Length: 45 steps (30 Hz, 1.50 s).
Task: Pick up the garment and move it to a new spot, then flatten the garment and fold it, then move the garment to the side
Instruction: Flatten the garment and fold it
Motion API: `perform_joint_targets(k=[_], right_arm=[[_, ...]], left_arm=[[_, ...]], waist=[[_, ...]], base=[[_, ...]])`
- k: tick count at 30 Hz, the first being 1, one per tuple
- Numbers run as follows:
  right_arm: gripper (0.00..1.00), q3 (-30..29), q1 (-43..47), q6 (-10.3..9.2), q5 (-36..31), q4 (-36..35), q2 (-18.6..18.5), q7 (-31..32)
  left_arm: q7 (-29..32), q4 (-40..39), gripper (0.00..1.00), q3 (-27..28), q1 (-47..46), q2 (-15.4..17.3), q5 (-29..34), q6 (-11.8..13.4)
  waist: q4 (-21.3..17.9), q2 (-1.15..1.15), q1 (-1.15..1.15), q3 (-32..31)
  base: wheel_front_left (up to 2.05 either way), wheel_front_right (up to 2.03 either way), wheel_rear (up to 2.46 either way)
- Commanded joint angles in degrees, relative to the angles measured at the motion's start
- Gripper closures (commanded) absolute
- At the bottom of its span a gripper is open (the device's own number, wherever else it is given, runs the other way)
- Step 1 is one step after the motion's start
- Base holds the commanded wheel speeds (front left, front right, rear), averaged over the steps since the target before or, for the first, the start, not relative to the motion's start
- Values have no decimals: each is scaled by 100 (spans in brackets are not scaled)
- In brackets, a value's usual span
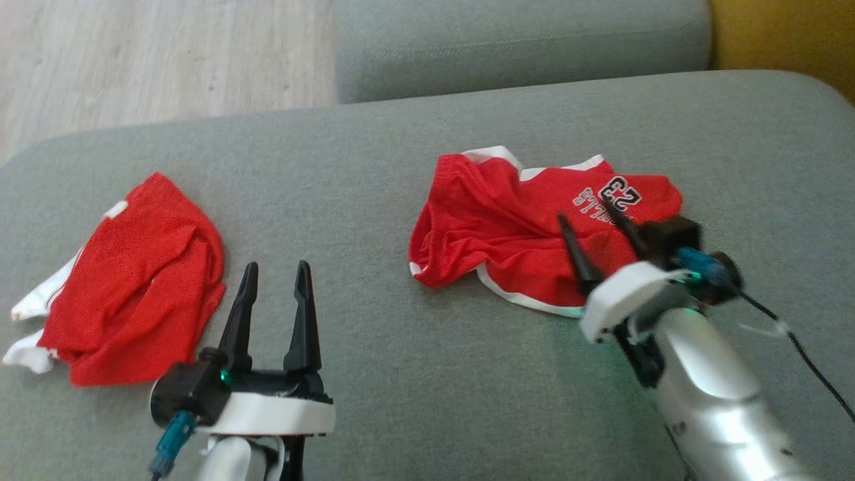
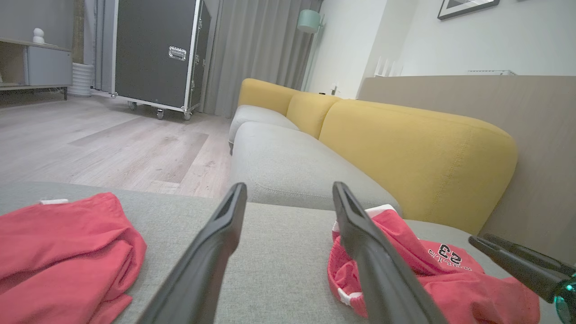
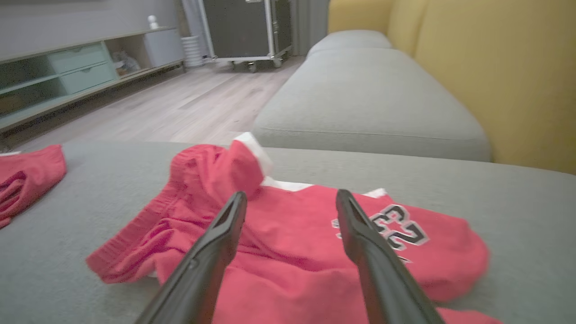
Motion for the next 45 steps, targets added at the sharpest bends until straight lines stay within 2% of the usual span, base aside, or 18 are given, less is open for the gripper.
perform_joint_targets(k=[1,8,13,22,28,33,39,40,41,42,45], right_arm=[[0,-172,39,-4,-133,-276,28,-94],[0,-1449,1111,-4,-696,-1034,82,-143],[0,-1562,1407,-4,-638,-1501,91,11],[0,-1741,1072,-4,-912,-1812,93,642],[0,-1813,428,-4,-1310,-1451,93,1423],[0,-1748,-92,-4,-1591,-608,15,2225],[0,-1512,-575,-4,-1758,184,-300,2734],[7,-1473,-710,-4,-1713,409,-352,2835],[72,-1444,-780,-4,-1688,503,-381,2864],[100,-1392,-849,-4,-1689,582,-429,2871],[100,-1291,-1055,-4,-1616,772,-546,2813]], left_arm=[[-29,-213,0,228,-102,5,39,39],[-29,-271,0,247,0,5,54,30],[-29,-279,0,211,-53,5,70,-5],[-29,-230,0,143,-201,5,69,-38],[-29,-184,0,98,-373,5,62,-68],[-29,-160,0,-4,-503,5,-29,-57],[-29,-144,0,-56,-569,5,-94,-32],[-29,-145,0,-71,-595,5,-102,-37],[-29,-146,0,-78,-610,5,-109,-35],[-29,-149,0,-85,-632,5,-116,-33],[-29,-157,0,-108,-704,5,-138,-27]], waist=[[-121,0,1,-108],[-272,0,1,-160],[-227,0,1,-73],[96,0,1,249],[387,0,1,495],[636,0,1,656],[833,0,1,798],[876,0,1,843],[893,0,1,866],[910,0,1,897],[952,0,1,979]], base=[[0,0,0],[0,0,0],[0,0,0],[0,0,0],[0,0,0],[0,0,0],[0,0,0],[0,0,0],[0,0,0],[0,0,0],[0,0,0]])
